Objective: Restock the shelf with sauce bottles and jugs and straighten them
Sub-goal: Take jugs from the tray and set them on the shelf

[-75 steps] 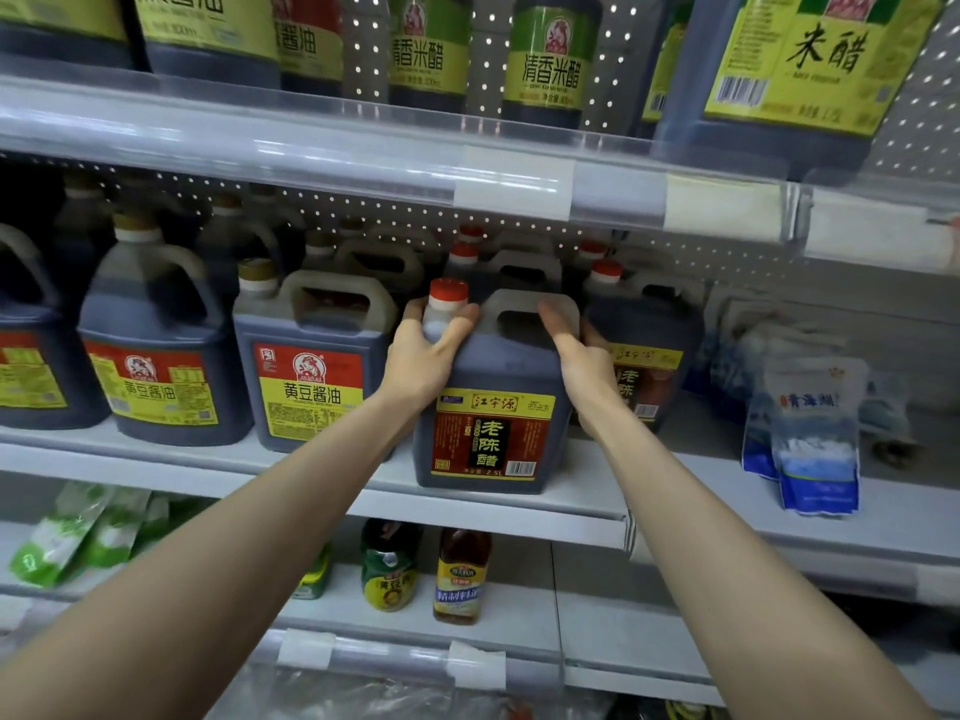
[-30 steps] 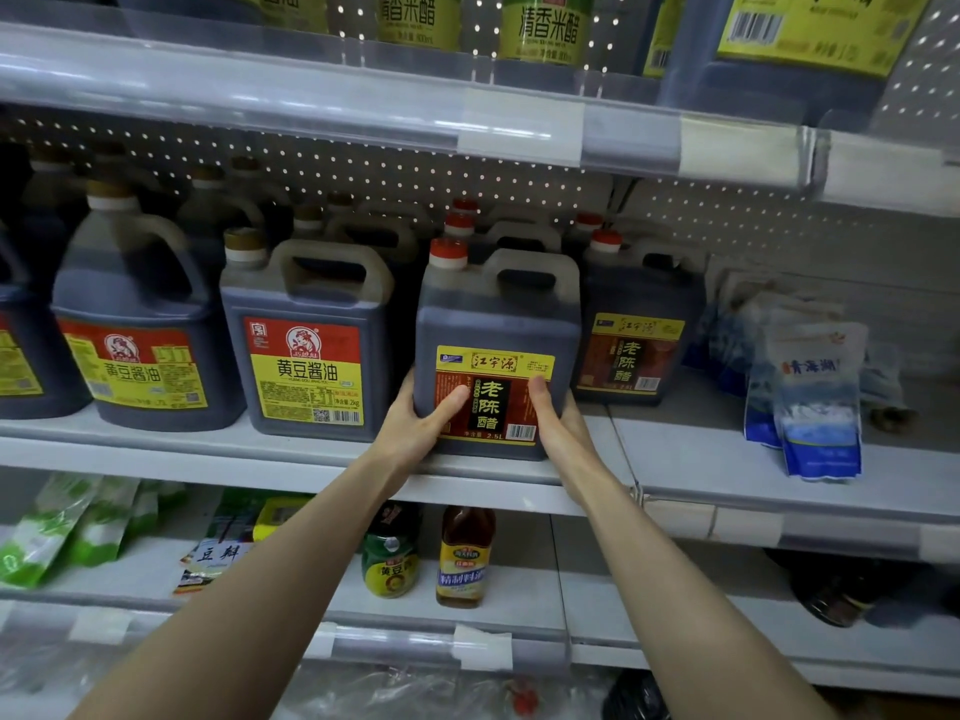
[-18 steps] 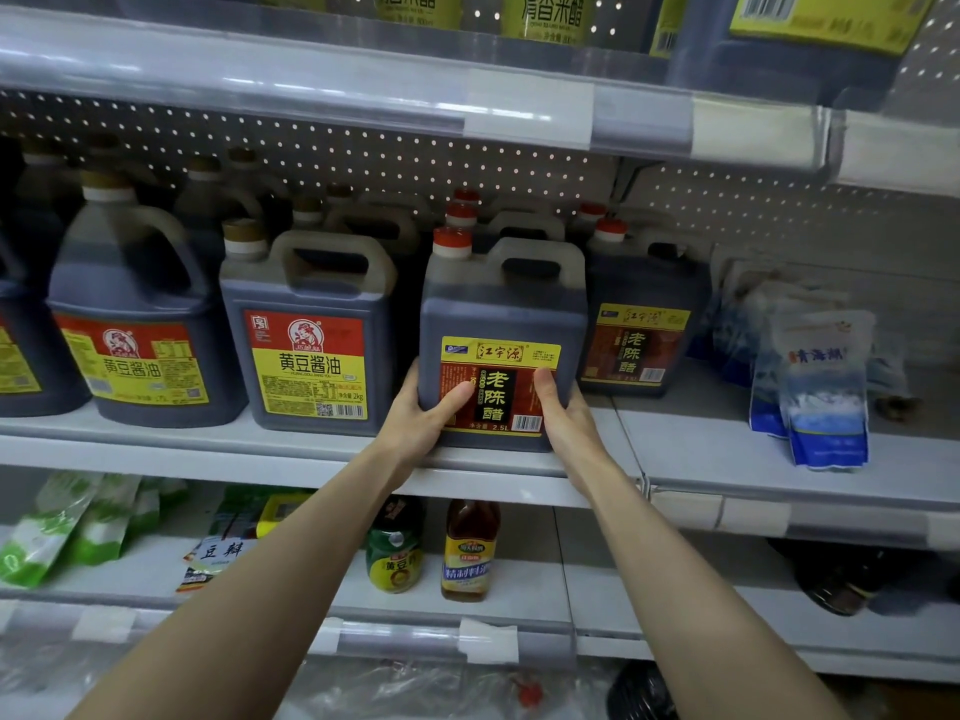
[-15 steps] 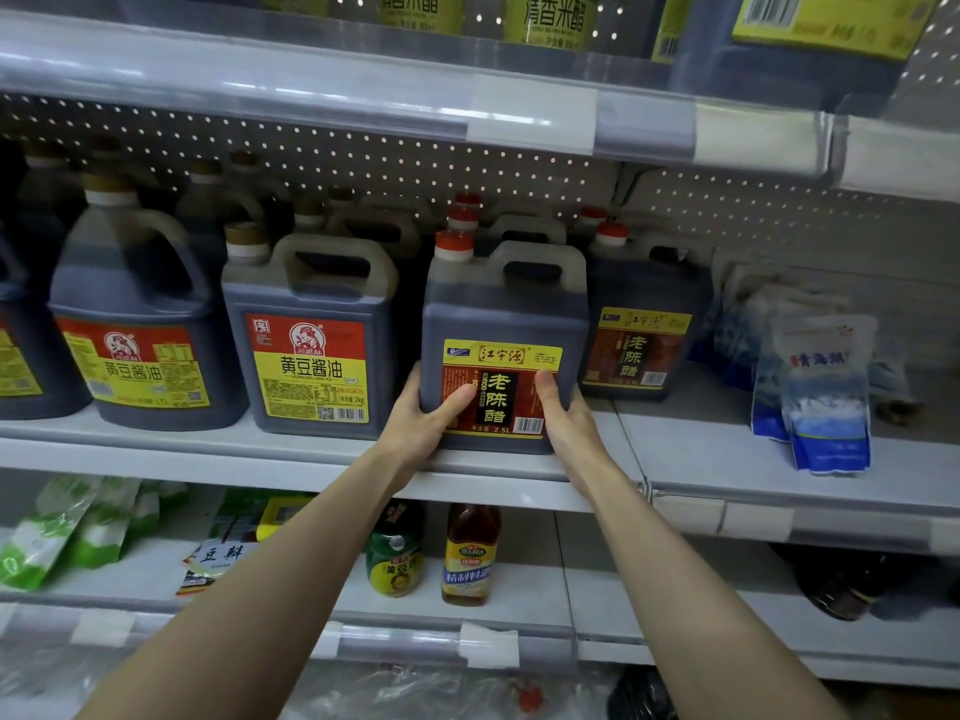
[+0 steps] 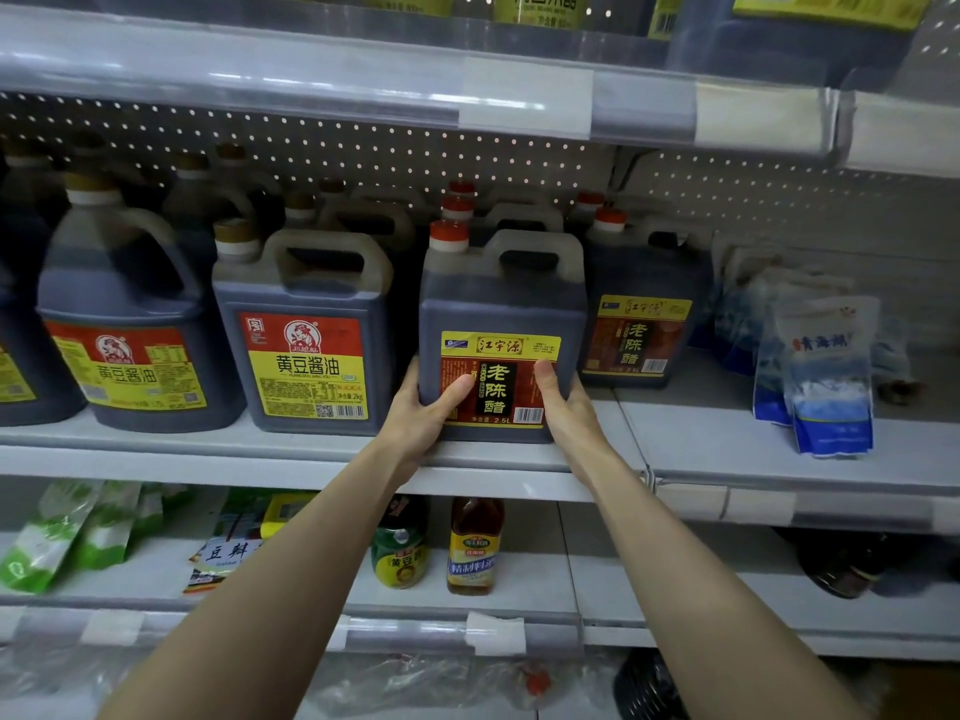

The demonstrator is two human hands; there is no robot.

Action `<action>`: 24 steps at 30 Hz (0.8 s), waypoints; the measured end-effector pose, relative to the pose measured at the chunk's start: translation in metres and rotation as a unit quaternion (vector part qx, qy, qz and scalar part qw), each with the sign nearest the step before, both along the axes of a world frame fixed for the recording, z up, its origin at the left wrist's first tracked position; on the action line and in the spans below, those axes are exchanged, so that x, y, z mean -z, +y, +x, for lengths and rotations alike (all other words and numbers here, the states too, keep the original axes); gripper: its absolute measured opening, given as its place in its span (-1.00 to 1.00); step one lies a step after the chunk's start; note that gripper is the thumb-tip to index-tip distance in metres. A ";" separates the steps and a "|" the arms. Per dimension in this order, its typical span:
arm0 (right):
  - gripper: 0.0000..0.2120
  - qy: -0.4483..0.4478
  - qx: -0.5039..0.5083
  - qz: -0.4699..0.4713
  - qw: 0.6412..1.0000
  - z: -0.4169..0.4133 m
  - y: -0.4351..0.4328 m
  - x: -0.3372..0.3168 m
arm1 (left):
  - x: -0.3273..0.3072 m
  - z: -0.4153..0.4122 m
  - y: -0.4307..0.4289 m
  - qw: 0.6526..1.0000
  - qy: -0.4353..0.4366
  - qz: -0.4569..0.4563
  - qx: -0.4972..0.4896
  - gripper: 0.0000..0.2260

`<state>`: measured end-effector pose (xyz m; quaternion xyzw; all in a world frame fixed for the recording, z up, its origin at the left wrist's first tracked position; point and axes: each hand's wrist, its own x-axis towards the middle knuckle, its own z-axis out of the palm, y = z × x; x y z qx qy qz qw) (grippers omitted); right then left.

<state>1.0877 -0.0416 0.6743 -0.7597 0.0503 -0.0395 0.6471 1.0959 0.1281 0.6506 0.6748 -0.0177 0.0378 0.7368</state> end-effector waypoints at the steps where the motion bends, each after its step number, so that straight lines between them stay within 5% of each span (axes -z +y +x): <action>1: -0.43 0.000 -0.001 0.002 1.000 0.000 0.000 0.001 | 0.001 0.000 0.000 1.000 0.001 0.000 0.000 -0.54; 14: -0.44 0.001 0.008 0.010 1.000 0.000 0.002 0.002 | -0.005 -0.002 0.001 1.000 0.015 0.021 0.009 -0.55; 24: -0.41 -0.046 0.013 -0.001 0.999 -0.026 0.002 -0.005 | -0.024 -0.034 0.021 0.997 0.022 0.079 0.013 -0.36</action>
